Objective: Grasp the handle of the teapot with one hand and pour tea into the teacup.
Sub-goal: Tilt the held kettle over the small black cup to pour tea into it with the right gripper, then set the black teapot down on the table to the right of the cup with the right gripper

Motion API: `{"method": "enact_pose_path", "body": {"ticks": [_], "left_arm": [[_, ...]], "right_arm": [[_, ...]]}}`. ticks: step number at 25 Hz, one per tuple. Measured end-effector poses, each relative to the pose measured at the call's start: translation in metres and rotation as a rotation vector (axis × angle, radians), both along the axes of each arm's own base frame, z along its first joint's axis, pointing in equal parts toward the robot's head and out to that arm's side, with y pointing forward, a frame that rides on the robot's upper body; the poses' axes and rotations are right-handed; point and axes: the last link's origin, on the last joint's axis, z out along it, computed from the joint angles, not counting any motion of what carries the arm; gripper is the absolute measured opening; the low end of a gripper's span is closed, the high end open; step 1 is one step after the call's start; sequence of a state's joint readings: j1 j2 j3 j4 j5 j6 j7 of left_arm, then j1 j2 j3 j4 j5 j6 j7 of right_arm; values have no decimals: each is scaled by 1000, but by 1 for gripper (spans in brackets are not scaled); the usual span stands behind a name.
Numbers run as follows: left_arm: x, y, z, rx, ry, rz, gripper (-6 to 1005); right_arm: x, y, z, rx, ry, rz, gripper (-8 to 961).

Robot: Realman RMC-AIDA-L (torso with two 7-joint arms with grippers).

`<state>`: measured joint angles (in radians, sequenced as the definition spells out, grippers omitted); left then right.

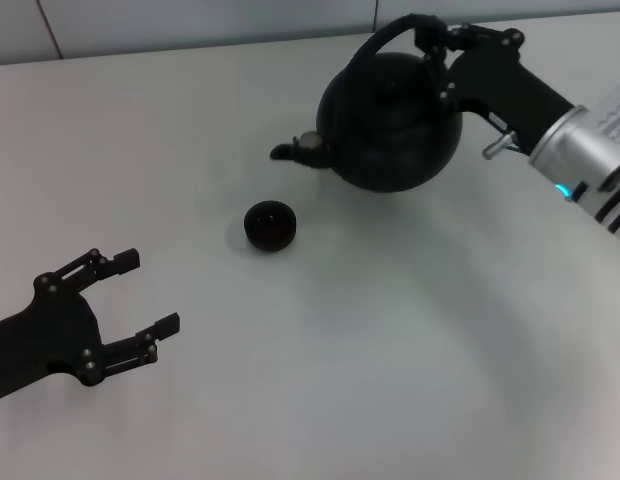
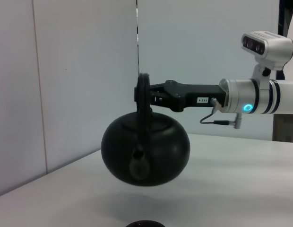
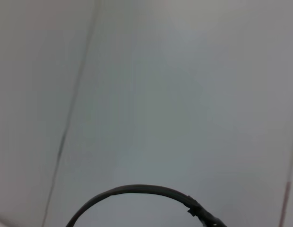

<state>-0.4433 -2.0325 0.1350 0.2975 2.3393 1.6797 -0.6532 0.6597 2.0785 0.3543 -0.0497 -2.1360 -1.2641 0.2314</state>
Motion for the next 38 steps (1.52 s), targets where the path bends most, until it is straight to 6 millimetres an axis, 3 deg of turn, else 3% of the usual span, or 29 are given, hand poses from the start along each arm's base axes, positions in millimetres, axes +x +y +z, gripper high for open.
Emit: {"method": "enact_pose_path", "body": {"ticks": [6, 16, 38], "left_arm": [[0, 0, 0, 2, 2, -3, 856], [1, 0, -1, 2, 0, -6, 856], [2, 0, -3, 0, -5, -8, 856]], "right_arm": [[13, -13, 10, -3, 179, -61, 77], [32, -30, 12, -13, 282, -143, 77], [38, -28, 5, 0, 149, -169, 77]]}}
